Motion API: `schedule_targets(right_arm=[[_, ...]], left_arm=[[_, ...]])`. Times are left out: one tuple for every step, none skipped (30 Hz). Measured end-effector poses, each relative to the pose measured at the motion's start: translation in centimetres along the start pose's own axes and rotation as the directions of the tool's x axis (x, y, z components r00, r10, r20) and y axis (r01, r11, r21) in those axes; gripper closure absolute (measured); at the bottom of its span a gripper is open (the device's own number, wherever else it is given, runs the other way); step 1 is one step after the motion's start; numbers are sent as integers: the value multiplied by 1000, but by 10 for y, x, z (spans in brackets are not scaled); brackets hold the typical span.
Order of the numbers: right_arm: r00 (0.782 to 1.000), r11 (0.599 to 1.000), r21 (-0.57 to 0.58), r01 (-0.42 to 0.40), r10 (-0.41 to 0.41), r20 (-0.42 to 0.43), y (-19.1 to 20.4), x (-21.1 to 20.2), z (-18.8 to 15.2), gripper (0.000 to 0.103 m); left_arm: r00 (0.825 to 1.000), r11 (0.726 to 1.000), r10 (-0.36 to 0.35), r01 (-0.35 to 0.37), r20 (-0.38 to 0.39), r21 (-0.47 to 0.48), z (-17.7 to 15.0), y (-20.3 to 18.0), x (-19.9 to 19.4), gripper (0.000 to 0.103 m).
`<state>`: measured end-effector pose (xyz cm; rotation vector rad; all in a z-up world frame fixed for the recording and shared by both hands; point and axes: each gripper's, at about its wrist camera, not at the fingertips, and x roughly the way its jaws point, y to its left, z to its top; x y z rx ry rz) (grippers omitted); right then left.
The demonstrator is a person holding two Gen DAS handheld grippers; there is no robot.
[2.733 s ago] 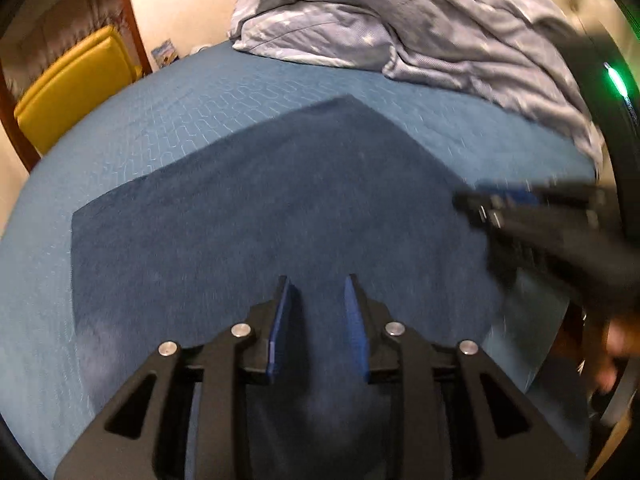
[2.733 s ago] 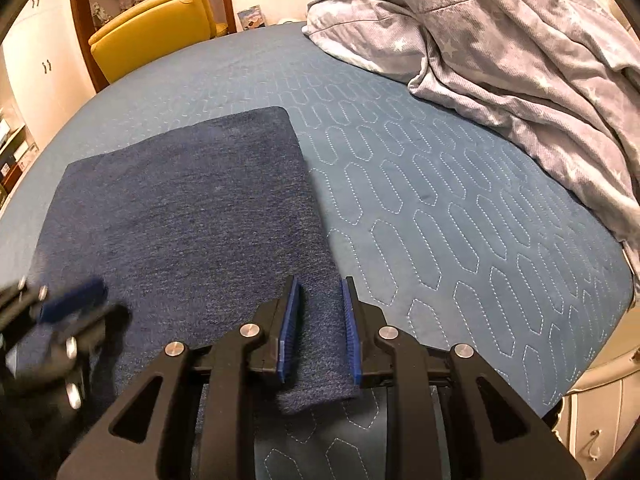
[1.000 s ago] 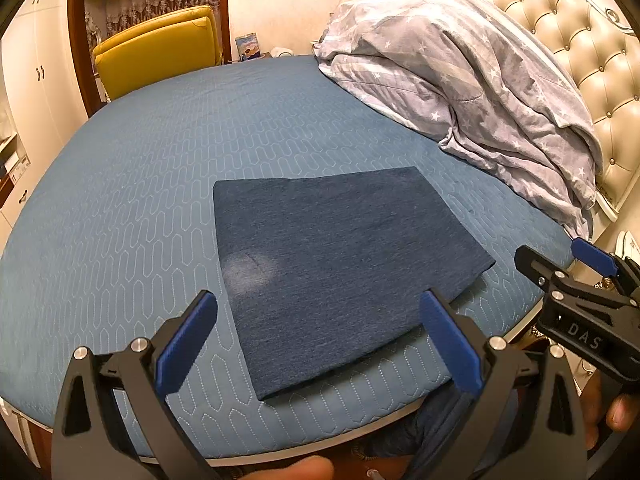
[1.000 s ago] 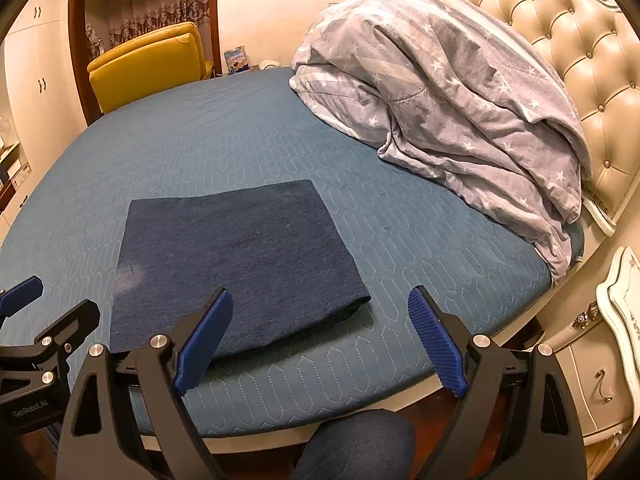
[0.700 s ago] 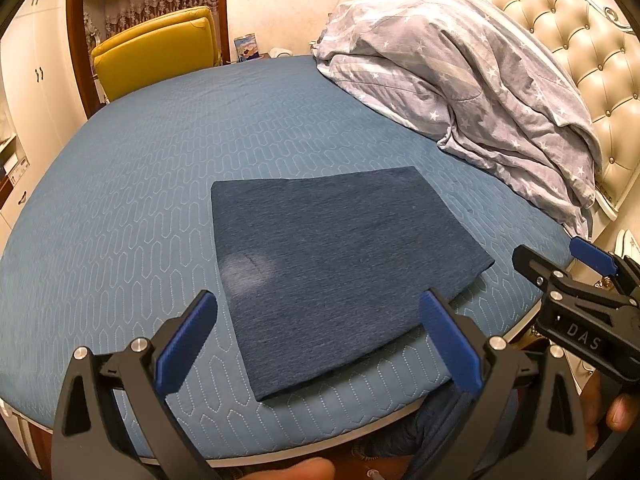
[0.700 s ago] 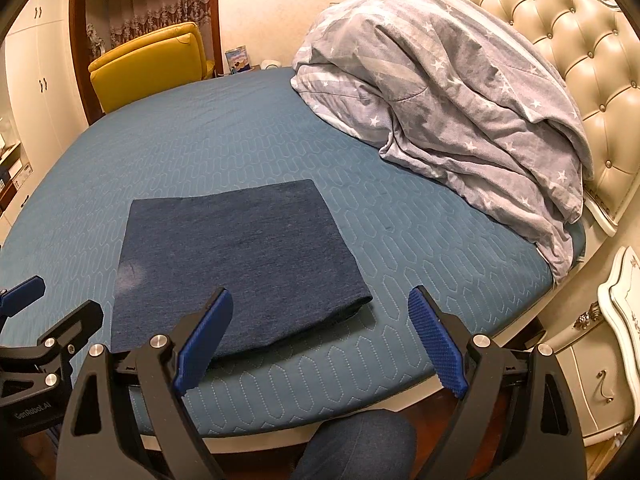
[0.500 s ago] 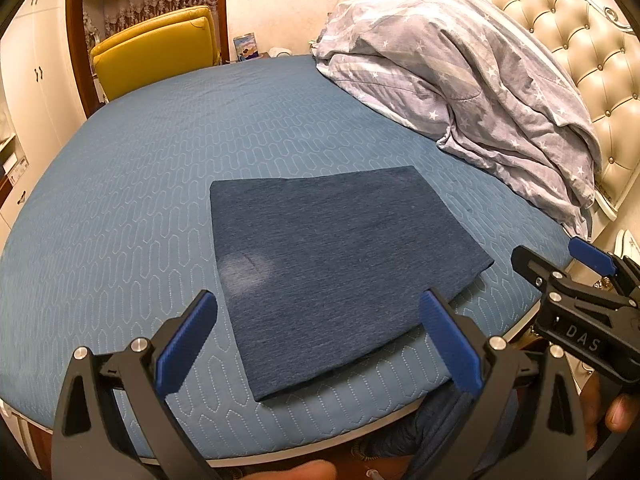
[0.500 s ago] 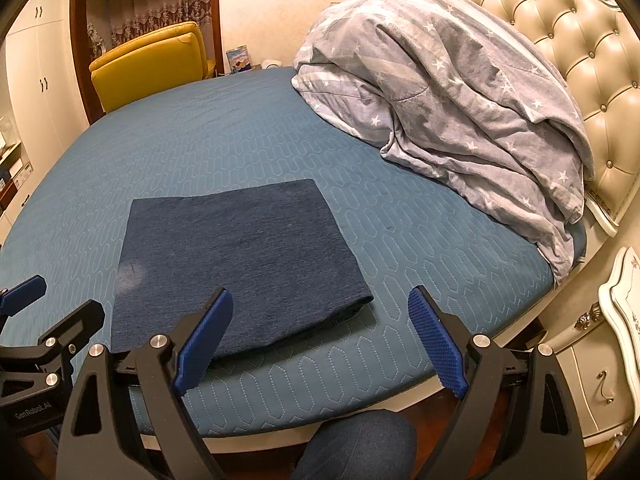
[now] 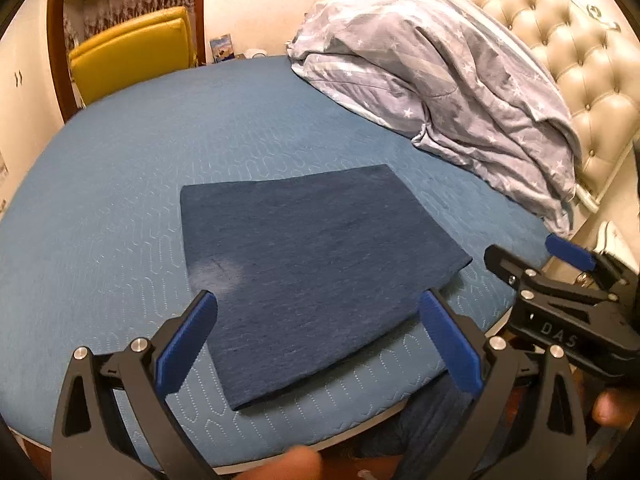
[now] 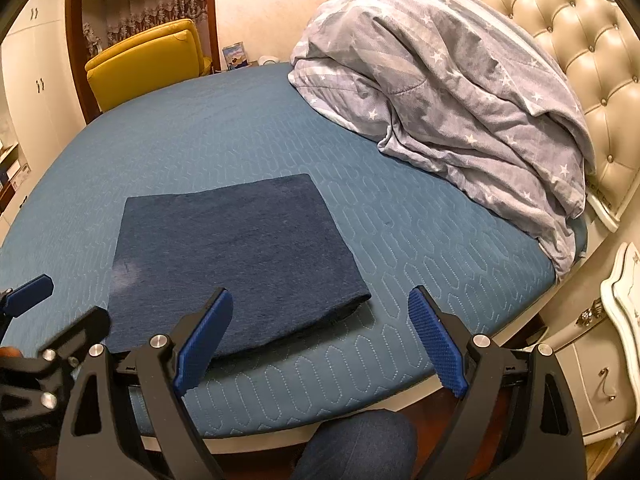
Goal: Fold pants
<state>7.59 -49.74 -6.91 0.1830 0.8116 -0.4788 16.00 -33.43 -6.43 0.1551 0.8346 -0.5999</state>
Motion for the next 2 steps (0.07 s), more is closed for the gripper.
schedule_targets(right_arm=[[1000, 1000, 9, -6, 6, 1, -2, 2, 1, 17], [1000, 1000, 23, -19, 19, 2, -4, 6, 2, 17]], left_arm=[[1000, 1000, -15, 15, 7, -7, 1, 7, 1, 2], [1000, 1000, -28, 28, 10, -12, 1, 17, 2, 2]])
